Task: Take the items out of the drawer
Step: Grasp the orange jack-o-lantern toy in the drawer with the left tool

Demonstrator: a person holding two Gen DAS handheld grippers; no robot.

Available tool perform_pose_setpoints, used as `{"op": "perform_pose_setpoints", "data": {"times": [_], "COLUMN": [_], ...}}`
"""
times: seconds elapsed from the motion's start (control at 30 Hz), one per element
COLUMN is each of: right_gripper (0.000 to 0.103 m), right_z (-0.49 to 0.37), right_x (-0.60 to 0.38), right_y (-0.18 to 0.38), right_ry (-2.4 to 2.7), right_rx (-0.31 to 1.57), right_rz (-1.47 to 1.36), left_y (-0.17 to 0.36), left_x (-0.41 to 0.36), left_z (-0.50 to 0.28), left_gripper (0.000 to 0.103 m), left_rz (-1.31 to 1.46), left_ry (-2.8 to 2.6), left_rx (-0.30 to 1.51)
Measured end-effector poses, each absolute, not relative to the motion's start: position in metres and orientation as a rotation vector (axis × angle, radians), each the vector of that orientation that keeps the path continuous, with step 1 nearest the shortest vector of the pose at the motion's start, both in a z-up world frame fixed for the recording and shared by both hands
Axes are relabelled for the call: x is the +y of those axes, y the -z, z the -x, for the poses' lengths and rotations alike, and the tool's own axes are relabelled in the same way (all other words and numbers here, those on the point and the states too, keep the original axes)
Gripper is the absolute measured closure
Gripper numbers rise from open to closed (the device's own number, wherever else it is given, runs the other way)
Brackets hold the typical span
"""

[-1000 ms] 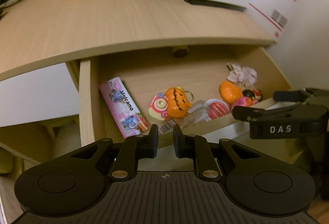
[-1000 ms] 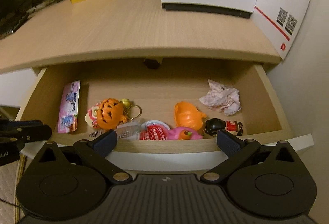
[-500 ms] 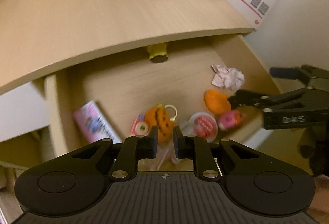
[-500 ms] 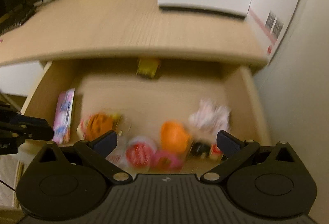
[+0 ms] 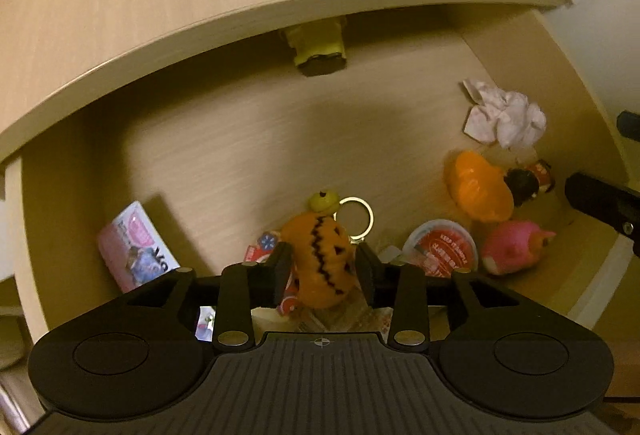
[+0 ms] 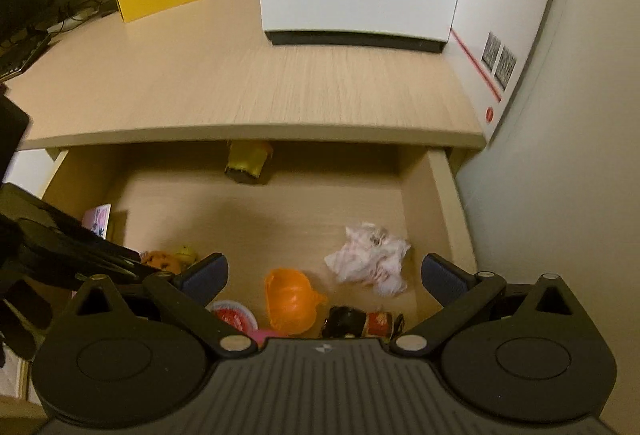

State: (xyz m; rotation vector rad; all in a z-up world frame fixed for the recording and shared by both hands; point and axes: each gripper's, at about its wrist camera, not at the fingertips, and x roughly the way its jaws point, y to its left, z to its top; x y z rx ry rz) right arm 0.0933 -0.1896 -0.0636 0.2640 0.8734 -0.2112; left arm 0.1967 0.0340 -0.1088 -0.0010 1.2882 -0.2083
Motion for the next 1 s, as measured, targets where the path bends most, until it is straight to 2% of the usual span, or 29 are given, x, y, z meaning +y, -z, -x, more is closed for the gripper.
{"op": "perform_pose_setpoints", "data": {"times": [0.1, 0.17, 0.23, 0.4, 0.7, 1.0], "right_gripper": [0.0, 0.0, 0.0, 0.0, 0.001, 0.023], "right_z": [-0.092, -0.091, -0.092, -0.088, -0.106, -0.203], "right_x": [-0.188, -0.185, -0.181, -0.171, -0.175, -0.157], "right_y": [0.065, 0.067, 0.069, 0.078, 0.057, 0.082], "right_ry": [0.187, 0.16, 0.118, 0.057, 0.173, 0.117], "right_rx": [0.885, 0.9, 0.927, 0.985, 0.821, 0.846], "right_rz": [-0.254, -0.246, -0.264, -0.324, -0.23, -0.21], "left_y": [0.113, 0.115, 0.112, 0.104, 0.066, 0.06], "left_x": [0.03, 0.035, 0.041, 0.05, 0.084, 0.116], "left_z": [-0.2, -0.2, -0.196, -0.176, -0.143, -0.113], "left_gripper": [0.061, 0.066, 0.067, 0.067, 0.067, 0.067], "left_rz": [-0.012, 0.031, 0.067, 0.074, 0.245, 0.404], "left_ry": [0.22, 0.219, 0.211, 0.207, 0.183, 0.087], "left_rx": [1.287, 1.304, 1.324, 1.279, 1.093, 0.969]}}
